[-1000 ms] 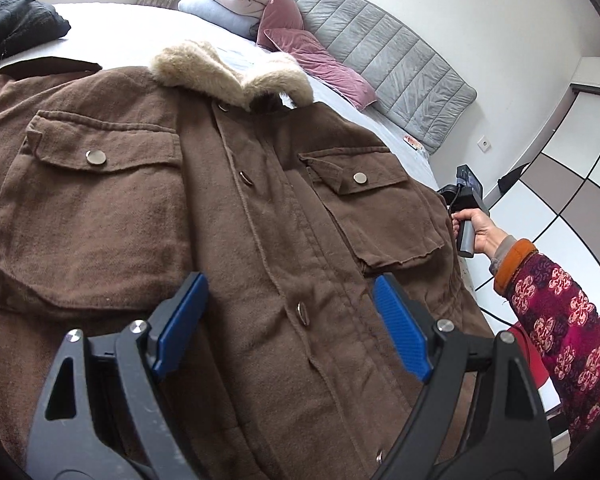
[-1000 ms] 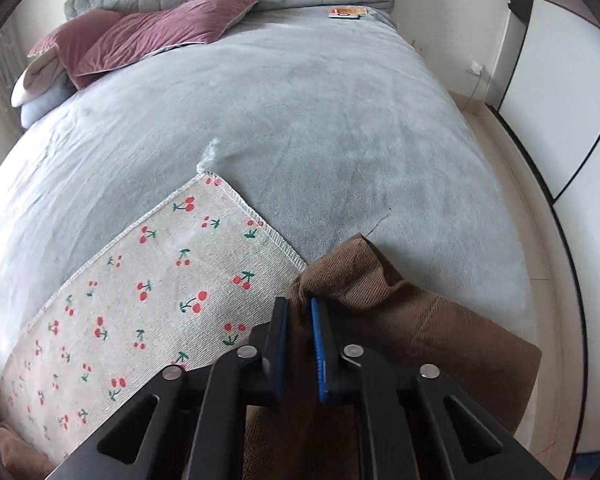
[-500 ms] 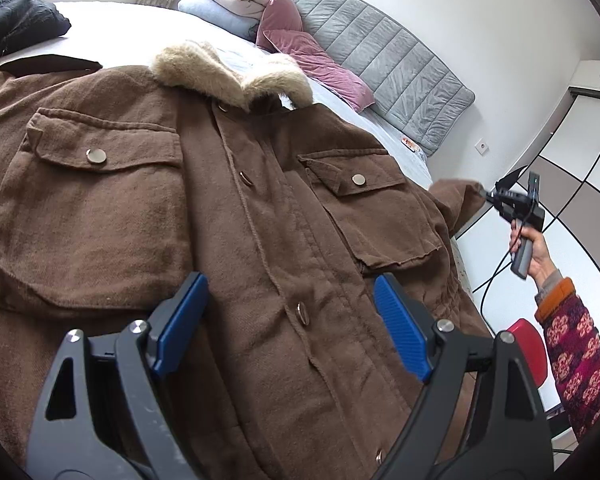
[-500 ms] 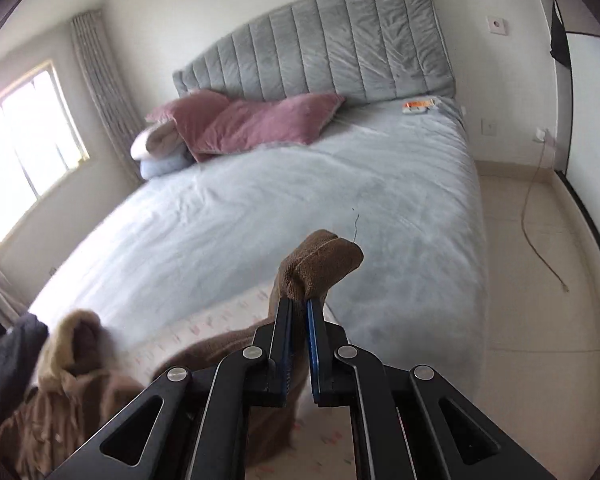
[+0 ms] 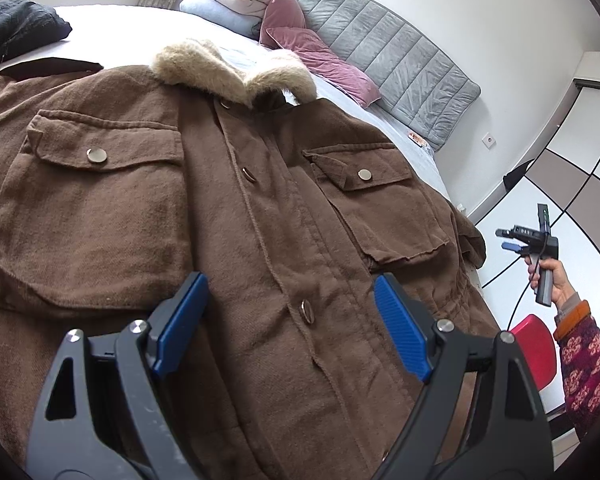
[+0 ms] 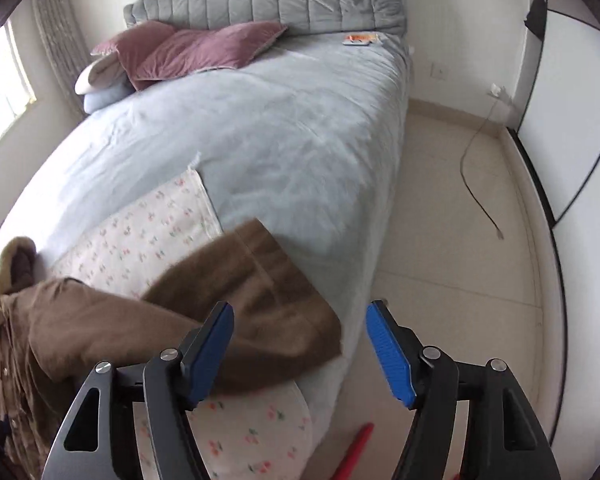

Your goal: Fold large clothes

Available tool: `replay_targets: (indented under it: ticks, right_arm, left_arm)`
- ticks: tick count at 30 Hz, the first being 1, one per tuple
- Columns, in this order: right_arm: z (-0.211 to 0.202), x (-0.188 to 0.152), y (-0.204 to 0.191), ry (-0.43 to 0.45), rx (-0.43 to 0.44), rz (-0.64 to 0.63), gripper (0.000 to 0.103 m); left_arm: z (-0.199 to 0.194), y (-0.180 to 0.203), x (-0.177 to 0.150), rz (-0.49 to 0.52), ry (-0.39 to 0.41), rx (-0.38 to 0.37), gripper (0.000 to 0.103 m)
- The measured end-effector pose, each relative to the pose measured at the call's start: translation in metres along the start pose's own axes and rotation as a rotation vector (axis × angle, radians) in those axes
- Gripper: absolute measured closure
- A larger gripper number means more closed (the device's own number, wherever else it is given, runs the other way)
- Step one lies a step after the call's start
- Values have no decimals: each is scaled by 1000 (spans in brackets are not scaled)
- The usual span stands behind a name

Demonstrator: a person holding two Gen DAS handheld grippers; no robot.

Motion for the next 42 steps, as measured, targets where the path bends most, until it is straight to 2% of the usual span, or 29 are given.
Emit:
replay_targets:
  ticks: [2,6,7,8,9,11,13,15,17,19,20,22,25,26,27,28,30,34,37,40,42]
  right_arm:
    - [30,20,-18,-6,36,-25,33]
    - [97,28,-30,-73,-19,-44,33]
    - [113,24,-33,-89,-22,-36,45]
    - [121,18,-37,-88,-19,-50,64]
    - [126,14,-47,-80,-44,-102,95]
    - [117,18,-64,0,-152,-226,97]
    - [90,36,-74,113,-252,-286,99]
    - [46,69,-78,274,-344,-286,99]
    - [2,102,-77,444,-475,-301,99]
    - [-25,130,-66,555,-578,-270,99]
    - [-27,140,-58,560,-604,-242,99]
    - [-2,146,-43,471,-617,-197,98]
    - [44,125,-37,324,-600,-211,92]
    - [52,116,-39,305,-587,-214,89]
    - [57,109,-42,297,-571,-220,78]
    - [60,102,-48,291,-545,-226,56]
    - [62,93,-72,281,-463,-275,40]
    - [65,83,-160,221,-300,-448,39]
    - [73,75,-241,157,-109,-498,38]
    - [88,56,-325,75,117,-499,38]
    - [103,44,-377,22,219,-496,38]
  left_arm:
    - [0,0,0,1,0,1,18]
    - [0,1,0,0,-1,1,18]
    - [1,1,0,1,-2,2,18]
    - [1,1,0,1,-3,2,18]
    - [1,1,0,1,-2,2,18]
    - [1,0,0,-1,-2,-1,18]
    - [0,0,0,-3,-1,-3,18]
    - [0,0,0,2,1,1,18]
    - [1,1,0,9,-2,9,18]
    - [1,3,0,16,-4,15,18]
    - [1,4,0,19,-6,14,18]
    - [3,8,-1,35,-14,25,18]
    - [5,13,-1,71,-38,53,18]
    - [4,15,-2,80,-55,54,18]
    - [3,17,-1,89,-73,52,18]
    - [1,19,2,104,-88,52,18]
    - [-6,22,13,149,-95,82,18]
    - [-13,7,56,292,-78,254,18]
    - [1,-23,102,368,-68,392,18]
    - [25,-65,155,327,-61,492,18]
    - [43,-78,193,241,-43,485,18]
Point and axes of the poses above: each gripper's, at about its wrist camera, not at the fingertips, and z roughly the way its jaws point, y to its right, x to its top, the point moved 9 cm from there along z, roughly the way its jaws point, and after that the axes turned 8 degrees about x, right-handed, at the moved point
